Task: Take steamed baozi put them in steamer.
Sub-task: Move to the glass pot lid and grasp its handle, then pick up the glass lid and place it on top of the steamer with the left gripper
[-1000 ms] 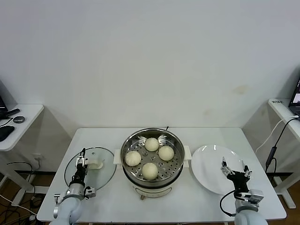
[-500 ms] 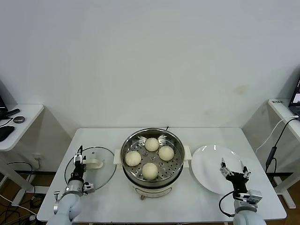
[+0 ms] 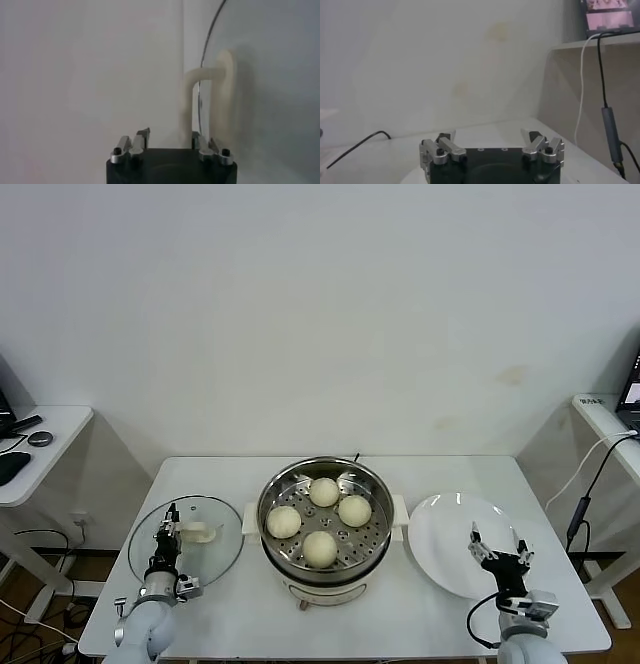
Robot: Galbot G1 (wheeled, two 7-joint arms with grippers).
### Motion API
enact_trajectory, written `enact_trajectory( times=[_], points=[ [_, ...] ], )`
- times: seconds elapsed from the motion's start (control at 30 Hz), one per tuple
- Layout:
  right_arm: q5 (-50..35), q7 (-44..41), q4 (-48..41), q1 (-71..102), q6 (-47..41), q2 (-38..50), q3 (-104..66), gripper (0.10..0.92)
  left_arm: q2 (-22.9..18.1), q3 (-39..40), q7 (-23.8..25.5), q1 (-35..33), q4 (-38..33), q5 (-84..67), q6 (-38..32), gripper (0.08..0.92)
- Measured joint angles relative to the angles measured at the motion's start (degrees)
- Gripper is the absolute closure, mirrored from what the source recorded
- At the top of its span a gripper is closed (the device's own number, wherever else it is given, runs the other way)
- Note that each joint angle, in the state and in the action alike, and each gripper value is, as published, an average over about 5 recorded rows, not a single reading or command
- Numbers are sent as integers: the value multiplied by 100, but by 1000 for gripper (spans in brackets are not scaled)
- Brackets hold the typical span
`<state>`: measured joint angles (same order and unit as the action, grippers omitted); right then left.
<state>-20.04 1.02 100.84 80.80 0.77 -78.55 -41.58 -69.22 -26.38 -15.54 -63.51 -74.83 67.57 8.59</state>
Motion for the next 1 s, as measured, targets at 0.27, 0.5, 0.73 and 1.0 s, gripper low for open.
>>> enact_trajectory(
  times=[0.27,0.5,0.73,1.0],
  points=[
    [8,-20,62,15,-6,-13,33,203,19,-80,438,-347,-834,-79,452,817],
    [-8,-26,118,19,-11,-15,80,203,4,-81,901,-652,-1734,222,1358,818],
    [-44,-40,185,7,-56,-5,115,203,-295,-248,1714,-897,-2621,1014,2179,818],
    [-81,-44,234,62,-86,17,83,203,-797,-220,2510,-1110,-3708,1624,2662,818]
  ],
)
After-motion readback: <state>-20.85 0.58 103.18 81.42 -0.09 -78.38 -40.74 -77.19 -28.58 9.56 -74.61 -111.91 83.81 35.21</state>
